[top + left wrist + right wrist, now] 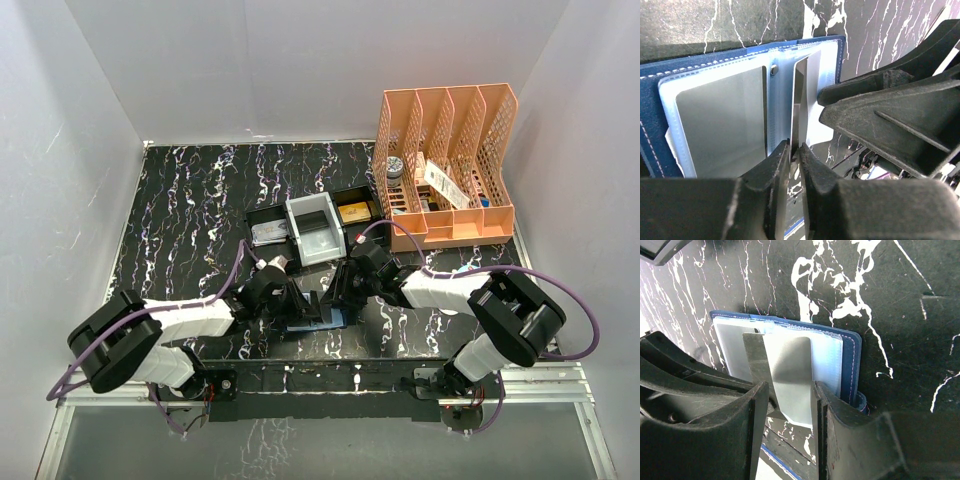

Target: Take the credit cards out of the card holder

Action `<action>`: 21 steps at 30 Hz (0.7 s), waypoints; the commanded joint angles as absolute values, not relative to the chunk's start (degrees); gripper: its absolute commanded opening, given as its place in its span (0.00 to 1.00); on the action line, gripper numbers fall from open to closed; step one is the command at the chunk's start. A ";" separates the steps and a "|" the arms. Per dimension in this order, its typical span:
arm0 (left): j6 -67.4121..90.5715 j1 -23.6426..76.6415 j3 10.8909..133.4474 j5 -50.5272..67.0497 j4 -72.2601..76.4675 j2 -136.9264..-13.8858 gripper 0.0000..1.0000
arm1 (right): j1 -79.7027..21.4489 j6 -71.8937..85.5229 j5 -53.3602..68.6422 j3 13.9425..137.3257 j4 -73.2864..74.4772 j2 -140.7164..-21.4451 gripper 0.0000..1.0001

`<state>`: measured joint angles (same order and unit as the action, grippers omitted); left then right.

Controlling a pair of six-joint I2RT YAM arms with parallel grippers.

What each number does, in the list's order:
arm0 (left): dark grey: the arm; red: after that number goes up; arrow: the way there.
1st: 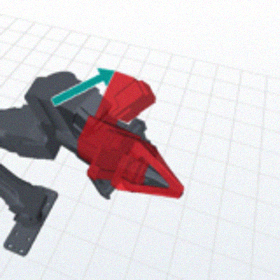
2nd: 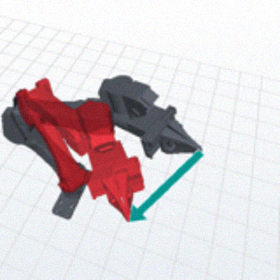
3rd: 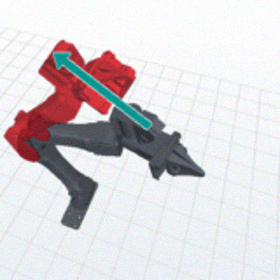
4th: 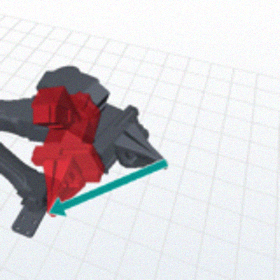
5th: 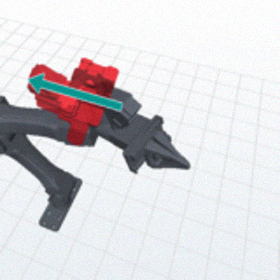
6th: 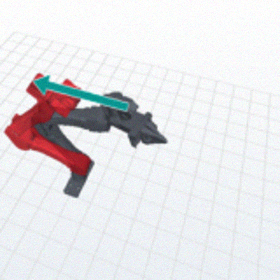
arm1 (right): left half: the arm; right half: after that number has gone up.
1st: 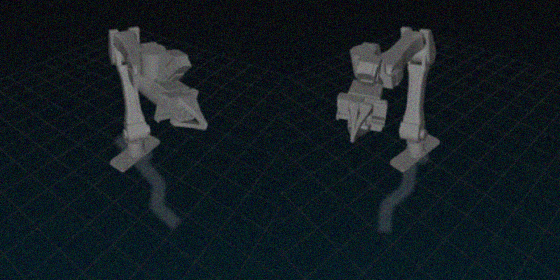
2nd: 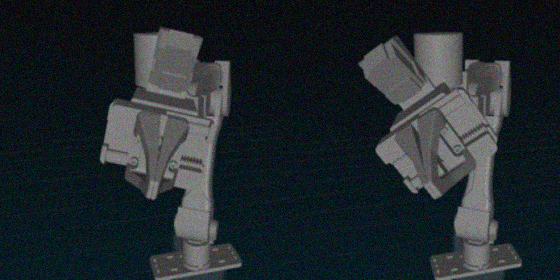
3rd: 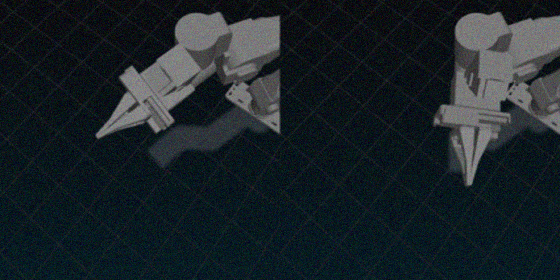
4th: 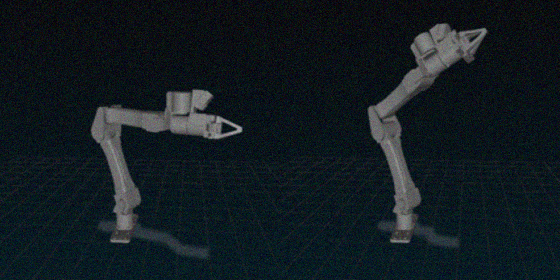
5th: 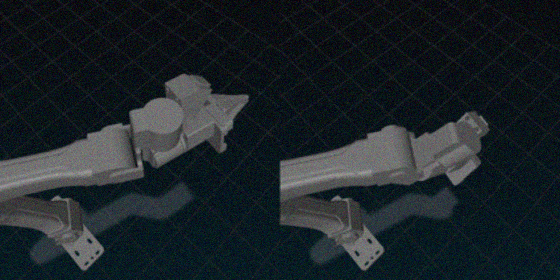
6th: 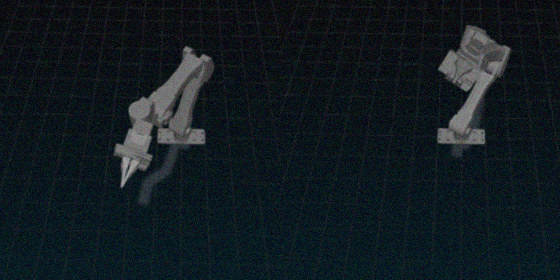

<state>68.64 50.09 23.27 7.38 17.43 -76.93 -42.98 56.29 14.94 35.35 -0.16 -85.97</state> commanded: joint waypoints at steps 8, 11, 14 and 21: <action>67.02 50.16 24.25 4.29 12.33 -72.51 0.00 | -42.86 53.80 11.84 34.39 3.97 -86.88 0.38; 66.62 50.11 24.21 3.63 10.98 -71.48 0.00 | -42.87 52.31 12.48 35.83 4.26 -86.73 0.38; 66.25 50.18 24.22 3.05 9.98 -70.62 0.00 | -42.89 51.81 13.57 36.82 3.52 -85.14 0.39; 65.58 50.11 24.55 2.40 8.63 -69.91 0.00 | -43.01 51.71 18.39 37.13 -3.72 -80.90 0.40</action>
